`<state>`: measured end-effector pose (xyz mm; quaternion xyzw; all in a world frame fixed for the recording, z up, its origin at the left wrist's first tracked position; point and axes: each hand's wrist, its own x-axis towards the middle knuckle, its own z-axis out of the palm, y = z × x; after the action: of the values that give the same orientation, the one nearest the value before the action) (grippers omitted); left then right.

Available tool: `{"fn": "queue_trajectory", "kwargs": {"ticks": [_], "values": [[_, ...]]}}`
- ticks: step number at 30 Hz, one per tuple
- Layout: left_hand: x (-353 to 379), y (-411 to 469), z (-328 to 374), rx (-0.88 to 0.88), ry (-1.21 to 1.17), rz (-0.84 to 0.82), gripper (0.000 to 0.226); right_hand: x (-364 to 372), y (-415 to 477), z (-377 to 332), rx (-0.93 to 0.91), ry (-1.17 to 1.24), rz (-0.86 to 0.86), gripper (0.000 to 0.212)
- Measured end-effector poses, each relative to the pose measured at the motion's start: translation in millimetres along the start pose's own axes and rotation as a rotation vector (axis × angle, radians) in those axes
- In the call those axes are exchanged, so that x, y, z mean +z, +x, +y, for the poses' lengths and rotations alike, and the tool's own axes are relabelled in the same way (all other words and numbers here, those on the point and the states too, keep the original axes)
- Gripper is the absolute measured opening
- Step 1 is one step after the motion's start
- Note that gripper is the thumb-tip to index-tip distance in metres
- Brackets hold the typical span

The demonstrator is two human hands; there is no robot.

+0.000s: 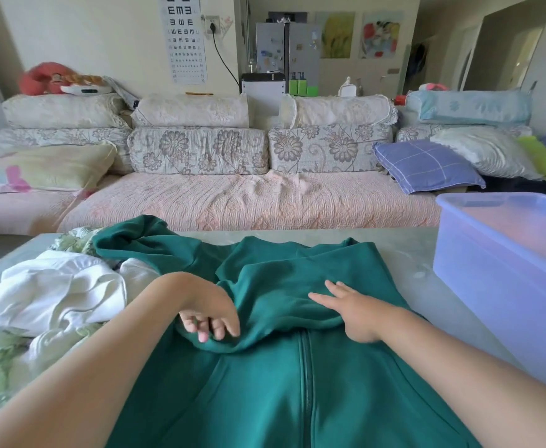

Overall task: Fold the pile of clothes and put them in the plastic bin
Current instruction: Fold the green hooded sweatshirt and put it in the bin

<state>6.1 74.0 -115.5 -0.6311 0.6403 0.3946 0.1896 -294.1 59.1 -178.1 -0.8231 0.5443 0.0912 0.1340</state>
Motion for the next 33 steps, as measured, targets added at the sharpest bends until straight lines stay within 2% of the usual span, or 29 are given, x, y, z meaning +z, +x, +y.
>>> {"fn": "queue_trajectory", "kwargs": {"ticks": [1, 3, 4, 5, 6, 8, 9, 12, 15, 17, 20, 22, 24, 25, 27, 29, 31, 33], "values": [[0.1, 1.1, -2.0, 0.043, -0.083, 0.098, 0.017, -2.2, -0.3, -4.4, 0.027, 0.017, -0.026, 0.095], [-6.7, 10.5, -13.1, 0.134, -0.171, 0.516, 0.015, -8.0, 0.8, -12.2, 0.065, 0.048, -0.018, 0.069], [-11.0, 16.8, -20.6, 0.142, -0.158, 0.731, 0.019, -10.4, 2.8, -16.4, 0.068, 0.044, 0.026, 0.055], [-13.6, 23.7, -28.2, 0.116, -0.104, 0.854, 0.027, -11.5, 5.9, -21.1, 0.064, 0.039, 0.082, 0.046], [-14.2, 30.4, -34.6, 0.068, -0.037, 0.864, 0.037, -11.3, 9.1, -26.9, 0.051, 0.042, 0.143, 0.044], [-9.8, 38.9, -38.9, -0.06, 0.057, 0.73, 0.051, -6.9, 16.8, -39.6, 0.005, 0.057, 0.237, 0.041], [-6.9, 40.3, -37.7, -0.097, 0.079, 0.67, 0.05, -2.6, 21.5, -45.0, -0.022, 0.07, 0.26, 0.038], [-6.3, 38.6, -31.9, 0.012, -0.006, 0.588, 0.029, 4.9, 34.1, -62.5, -0.096, 0.111, 0.244, 0.053], [-12.6, 36.3, -30.1, 0.115, -0.03, 0.573, 0.022, 3.9, 45.0, -76.1, -0.118, 0.171, 0.211, 0.07], [-21.3, 32.2, -32.8, 0.099, -0.002, 0.708, 0.016, 3.6, 52.1, -79.9, -0.088, 0.178, 0.18, 0.071], [-38.0, 21.0, -41.8, 0.004, 0.074, 1.061, 0.031, 3.2, 59.3, -86.1, -0.059, 0.178, 0.213, 0.066], [-41.8, 16.1, -47.7, -0.134, 0.274, 1.18, 0.042, 3.6, 62.9, -93.7, -0.034, 0.166, 0.218, 0.066], [-39.3, 18.9, -47.2, -0.218, 0.472, 1.193, 0.05, 6.6, 67.1, -99.4, -0.005, 0.116, 0.145, 0.068], [-36.9, 22.9, -44.0, -0.177, 0.509, 1.185, 0.049, 8.3, 68.4, -100.5, 0.004, 0.091, 0.097, 0.07], [-31.9, 31.3, -31.1, 0.041, 0.466, 1.1, 0.047, 8.2, 69.1, -98.2, -0.005, 0.105, 0.057, 0.072], [-22.9, 38.1, -15.0, 0.21, 0.4, 0.927, 0.048, 5.5, 66.6, -91.3, -0.024, 0.174, 0.127, 0.063], [-7.8, 47.8, -4.5, 0.174, 0.401, 0.777, 0.062, 6.1, 62.9, -77.1, 0.016, 0.16, 0.278, 0.055], [10.7, 61.0, -3.9, 0.066, 0.395, 0.603, 0.076, 11.2, 55.6, -52.8, 0.116, 0.094, 0.332, 0.056]]}}
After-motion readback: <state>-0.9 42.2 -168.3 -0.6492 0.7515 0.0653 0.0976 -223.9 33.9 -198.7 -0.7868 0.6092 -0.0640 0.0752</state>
